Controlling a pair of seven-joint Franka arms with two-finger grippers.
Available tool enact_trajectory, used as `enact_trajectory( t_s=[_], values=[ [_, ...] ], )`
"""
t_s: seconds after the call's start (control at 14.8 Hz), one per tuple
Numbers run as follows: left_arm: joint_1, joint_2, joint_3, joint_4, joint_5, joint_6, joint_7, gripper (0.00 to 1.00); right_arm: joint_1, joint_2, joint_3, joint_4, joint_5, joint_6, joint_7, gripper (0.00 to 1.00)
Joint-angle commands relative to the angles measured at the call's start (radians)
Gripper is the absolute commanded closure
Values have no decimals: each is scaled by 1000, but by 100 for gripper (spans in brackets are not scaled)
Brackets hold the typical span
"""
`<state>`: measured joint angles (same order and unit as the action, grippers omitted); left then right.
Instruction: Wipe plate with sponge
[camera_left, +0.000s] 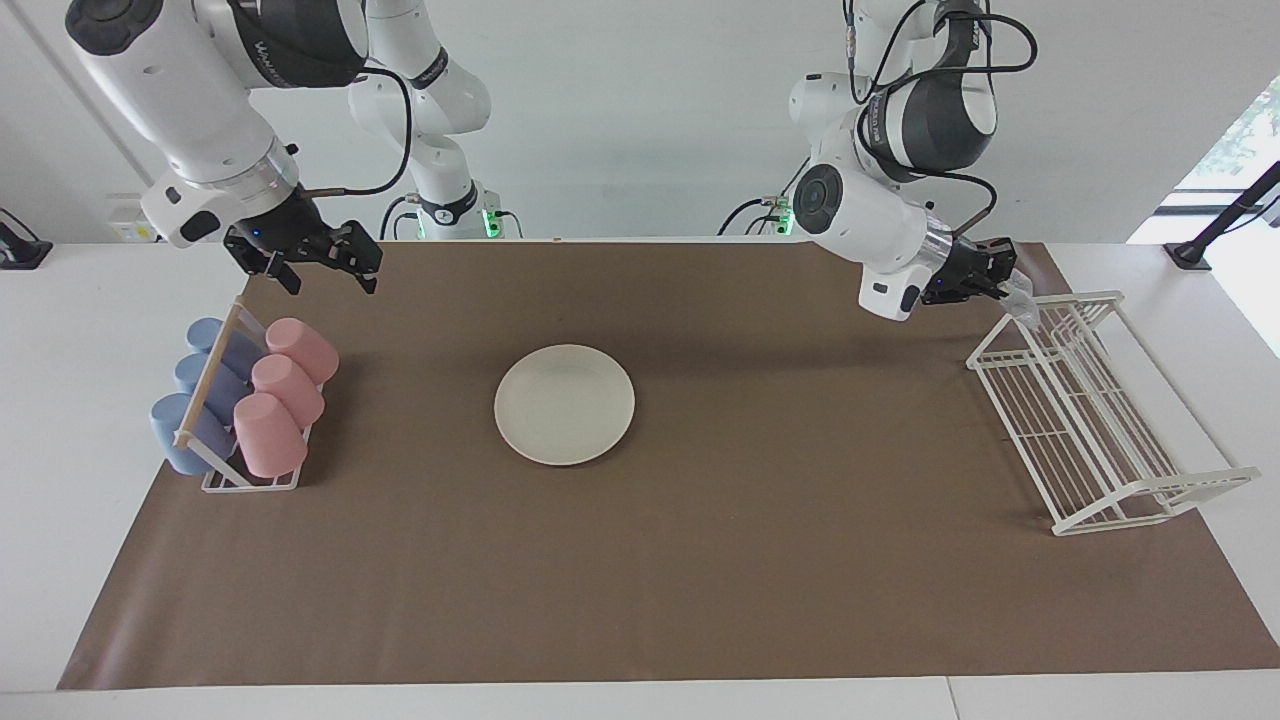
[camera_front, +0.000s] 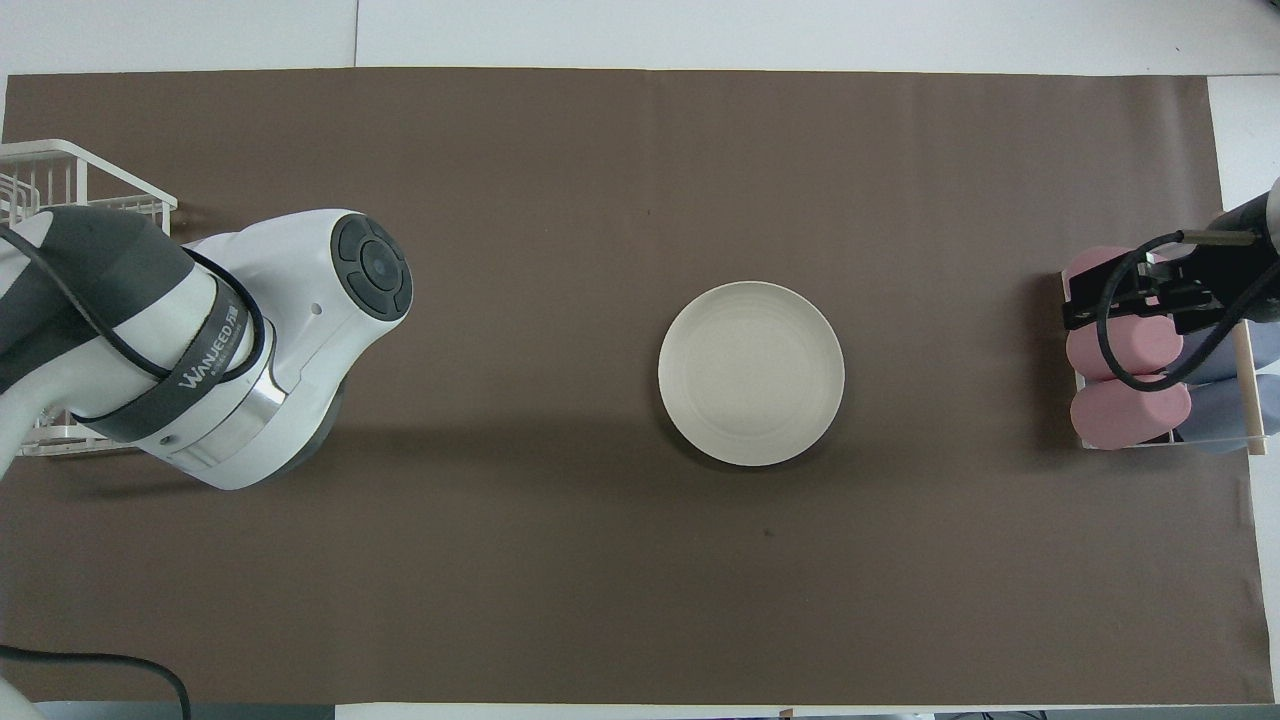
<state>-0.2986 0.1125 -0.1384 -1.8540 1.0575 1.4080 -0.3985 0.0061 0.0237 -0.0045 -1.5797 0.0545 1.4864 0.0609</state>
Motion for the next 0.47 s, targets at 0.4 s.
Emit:
enact_trajectory(
  t_s=[0.4],
  values=[
    [145,236,13,158,130,117,-105,100,2,-57,17,-71,-35,101,-59,0]
  ],
)
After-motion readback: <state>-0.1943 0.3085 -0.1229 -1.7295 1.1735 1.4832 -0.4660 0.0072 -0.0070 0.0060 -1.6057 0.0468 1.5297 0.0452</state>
